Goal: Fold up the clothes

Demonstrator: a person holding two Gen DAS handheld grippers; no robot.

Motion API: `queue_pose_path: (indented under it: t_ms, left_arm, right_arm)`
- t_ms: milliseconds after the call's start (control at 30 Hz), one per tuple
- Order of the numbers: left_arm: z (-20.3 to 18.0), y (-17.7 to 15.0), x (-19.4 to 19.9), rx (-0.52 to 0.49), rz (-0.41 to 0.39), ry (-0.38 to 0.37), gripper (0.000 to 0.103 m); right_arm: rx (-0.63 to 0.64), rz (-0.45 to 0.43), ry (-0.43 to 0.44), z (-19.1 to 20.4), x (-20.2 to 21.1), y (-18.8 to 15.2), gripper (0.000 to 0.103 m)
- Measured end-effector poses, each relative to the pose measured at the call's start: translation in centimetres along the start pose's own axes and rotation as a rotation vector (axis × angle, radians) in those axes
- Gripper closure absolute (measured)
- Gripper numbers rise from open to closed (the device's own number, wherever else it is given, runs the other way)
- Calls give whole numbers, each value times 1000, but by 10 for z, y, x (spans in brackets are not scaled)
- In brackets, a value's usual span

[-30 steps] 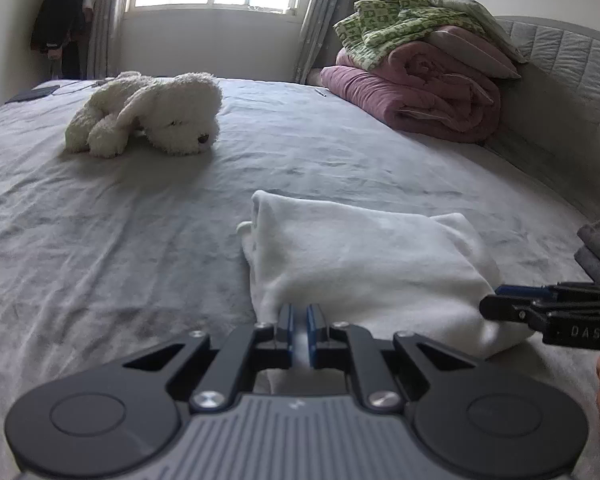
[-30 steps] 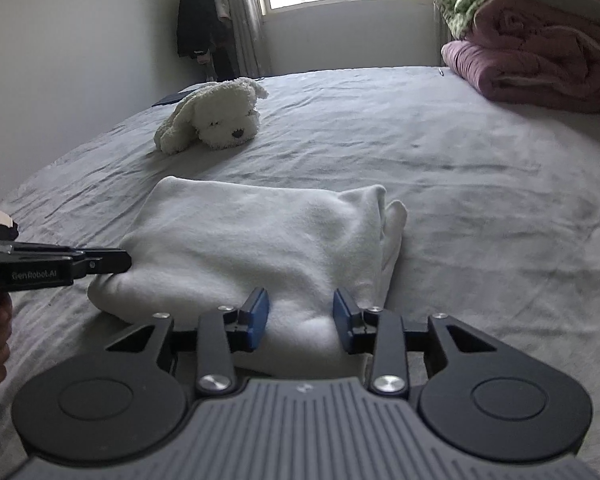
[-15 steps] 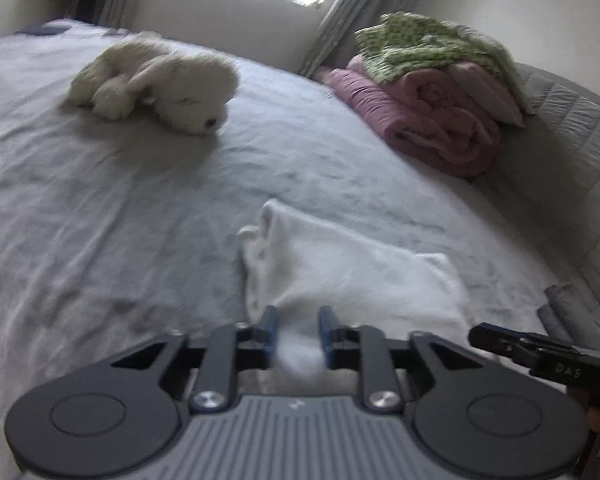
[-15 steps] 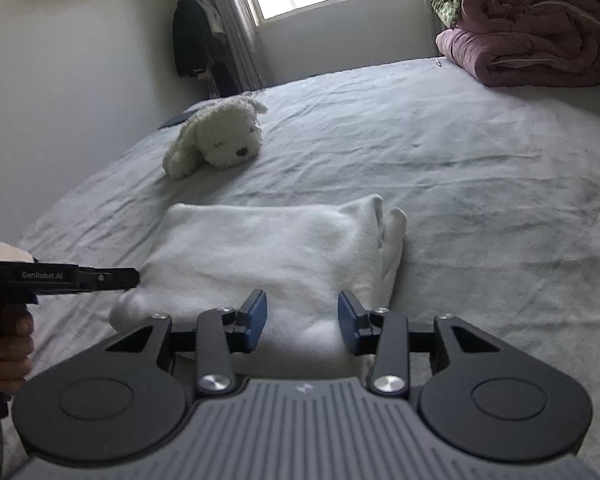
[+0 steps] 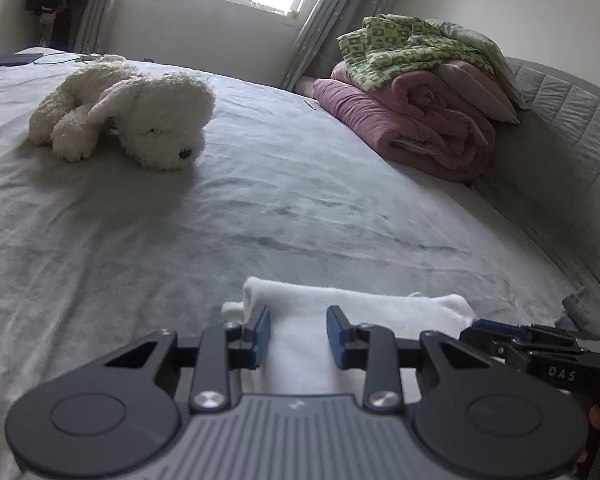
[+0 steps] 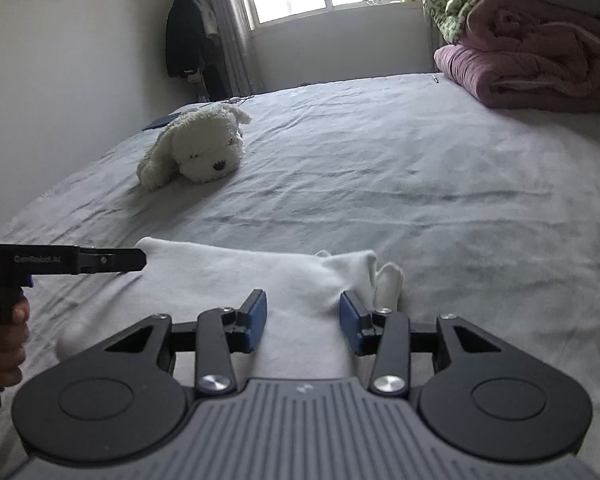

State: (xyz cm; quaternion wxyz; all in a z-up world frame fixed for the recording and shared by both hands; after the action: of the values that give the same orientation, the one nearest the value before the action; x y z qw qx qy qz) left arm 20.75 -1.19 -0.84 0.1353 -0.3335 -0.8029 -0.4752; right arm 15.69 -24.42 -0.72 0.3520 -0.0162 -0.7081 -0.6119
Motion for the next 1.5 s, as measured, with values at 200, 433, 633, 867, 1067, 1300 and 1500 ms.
queue_pose_path:
  t_ms: [200, 433, 633, 867, 1067, 1300, 1500]
  left_arm:
    - [5, 1, -10, -12, -5, 32, 71]
    - [20, -5, -20, 33, -5, 96, 61]
    - [25, 4, -14, 65, -32, 109, 59]
    - [23, 11, -11, 55, -55, 127, 63]
    - [28, 0, -19, -7, -52, 227, 62]
    - [28, 5, 26, 85, -82, 231, 64]
    - [6, -5, 86, 117, -101, 170, 65]
  right_arm:
    - [35, 21, -32, -4, -19, 5, 58]
    - [90, 105, -52, -3, -36, -7, 61]
    - [104, 116, -54, -2, -35, -6, 61]
    - [141, 120, -59, 3, -22, -1, 59]
    - [116, 132, -77, 3, -34, -10, 59]
    - [131, 144, -92, 4, -26, -3, 59]
    - [11, 85, -59, 1, 42, 0, 49]
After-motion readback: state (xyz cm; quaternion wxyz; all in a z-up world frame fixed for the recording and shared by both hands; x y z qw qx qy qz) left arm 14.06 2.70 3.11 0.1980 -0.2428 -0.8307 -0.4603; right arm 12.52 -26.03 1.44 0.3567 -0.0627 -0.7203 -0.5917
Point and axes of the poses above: each gripper's, at about its wrist camera, not at the fingertips, and x roughly against the way its jaws point, z to its left, y to its top, the point moved 10 cm from there along -x, roughly the way its jaws point, and after that the axes turned 14 degrees about x, right-handed, at the moved point
